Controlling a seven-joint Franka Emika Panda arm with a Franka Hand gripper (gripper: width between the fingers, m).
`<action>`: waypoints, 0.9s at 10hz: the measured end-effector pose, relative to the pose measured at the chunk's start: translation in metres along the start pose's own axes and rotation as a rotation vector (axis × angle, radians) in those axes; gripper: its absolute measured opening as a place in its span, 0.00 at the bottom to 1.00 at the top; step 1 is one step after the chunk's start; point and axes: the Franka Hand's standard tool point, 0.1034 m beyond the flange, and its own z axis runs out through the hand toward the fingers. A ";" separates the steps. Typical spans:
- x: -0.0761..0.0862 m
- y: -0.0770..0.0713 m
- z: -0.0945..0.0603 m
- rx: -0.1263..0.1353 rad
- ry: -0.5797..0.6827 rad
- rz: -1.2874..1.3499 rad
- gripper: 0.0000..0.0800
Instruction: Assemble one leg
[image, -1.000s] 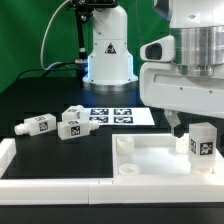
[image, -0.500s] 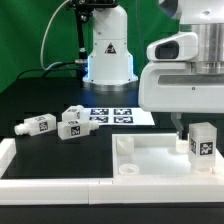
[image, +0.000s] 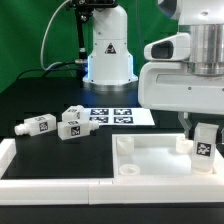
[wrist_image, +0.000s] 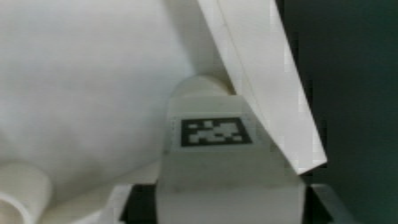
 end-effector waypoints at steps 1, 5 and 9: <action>0.000 0.001 0.000 -0.003 0.003 0.149 0.36; 0.003 0.006 0.002 0.020 -0.042 0.851 0.36; 0.001 0.006 0.003 0.014 -0.040 0.804 0.45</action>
Offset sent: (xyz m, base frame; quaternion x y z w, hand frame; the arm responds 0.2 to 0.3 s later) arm 0.0067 0.0114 -0.0110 0.0413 -0.0453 0.4297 0.9009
